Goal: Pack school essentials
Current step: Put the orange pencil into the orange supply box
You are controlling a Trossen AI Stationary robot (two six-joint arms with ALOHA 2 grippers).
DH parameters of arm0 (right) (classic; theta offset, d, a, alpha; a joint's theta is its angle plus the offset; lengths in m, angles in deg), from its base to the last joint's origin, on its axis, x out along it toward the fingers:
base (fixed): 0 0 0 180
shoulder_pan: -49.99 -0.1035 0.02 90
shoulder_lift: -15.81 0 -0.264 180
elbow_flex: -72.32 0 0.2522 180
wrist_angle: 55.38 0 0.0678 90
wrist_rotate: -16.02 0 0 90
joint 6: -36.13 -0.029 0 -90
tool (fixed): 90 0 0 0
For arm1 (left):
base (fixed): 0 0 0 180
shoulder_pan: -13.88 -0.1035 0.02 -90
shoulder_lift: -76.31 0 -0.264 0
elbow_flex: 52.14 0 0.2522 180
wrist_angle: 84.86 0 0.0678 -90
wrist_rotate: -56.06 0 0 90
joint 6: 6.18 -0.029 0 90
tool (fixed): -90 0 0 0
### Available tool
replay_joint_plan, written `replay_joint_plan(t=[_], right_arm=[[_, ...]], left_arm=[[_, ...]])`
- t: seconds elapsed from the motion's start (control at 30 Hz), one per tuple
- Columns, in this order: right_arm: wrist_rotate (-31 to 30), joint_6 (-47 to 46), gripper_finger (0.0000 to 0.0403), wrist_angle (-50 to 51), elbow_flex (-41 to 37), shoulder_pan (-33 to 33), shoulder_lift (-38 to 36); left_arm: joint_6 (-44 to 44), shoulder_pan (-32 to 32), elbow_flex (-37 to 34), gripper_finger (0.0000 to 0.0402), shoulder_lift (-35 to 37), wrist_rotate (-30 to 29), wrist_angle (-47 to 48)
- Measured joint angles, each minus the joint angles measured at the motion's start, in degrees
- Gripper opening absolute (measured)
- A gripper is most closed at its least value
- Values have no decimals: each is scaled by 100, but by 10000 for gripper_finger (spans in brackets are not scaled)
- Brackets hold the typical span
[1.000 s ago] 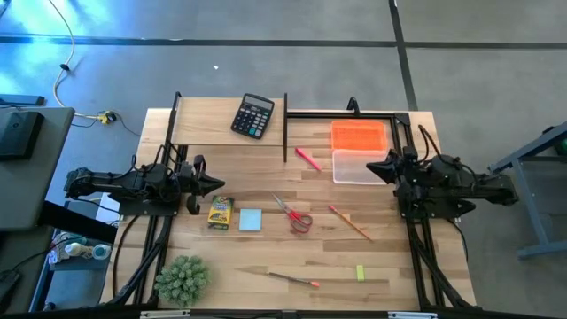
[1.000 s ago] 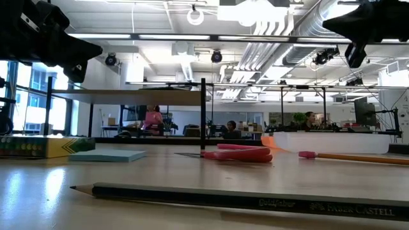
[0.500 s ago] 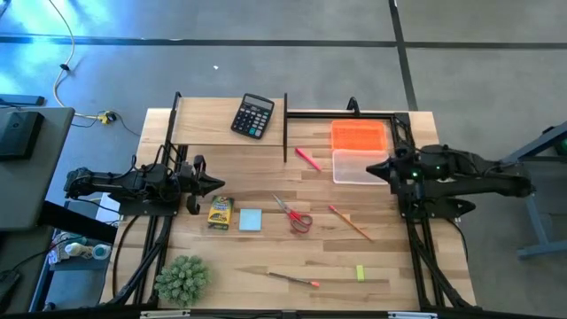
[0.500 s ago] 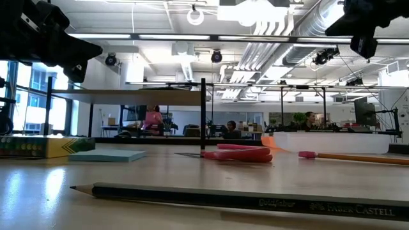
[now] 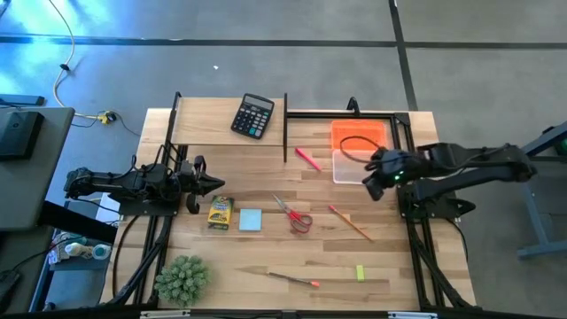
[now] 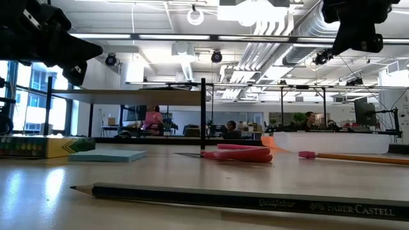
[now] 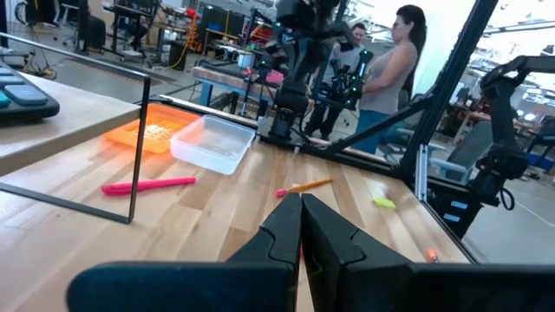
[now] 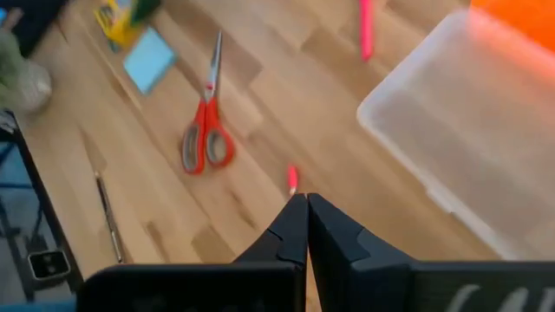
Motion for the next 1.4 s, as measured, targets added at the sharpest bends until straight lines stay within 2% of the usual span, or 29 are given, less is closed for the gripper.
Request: replay_joint_plan(t=[0.43,0.57,0.67,0.77,0.97,1.13,1.4], right_arm=[[80,-1150,0,-338,103,-664,1731],[406,-1172,4,-717,103,-679,2090],[551,-1176,26,-1016,103,-679,2356],[561,-1231,65,-1213,103,-679,2608],[193,-1042,132,-1674,103,-668,3138],[319,-776,139,-2050,105,-668,3410],[296,-726,129,-1884,183,-668,3452]], left_arm=[[101,7,0,1,0,-15,-2],[100,7,1,1,1,-15,-2],[186,7,0,1,1,-15,-2],[360,7,0,1,1,-15,-2],[360,7,0,1,-1,-15,-2],[360,7,0,1,0,-15,-2],[405,7,0,1,1,-13,-4]])
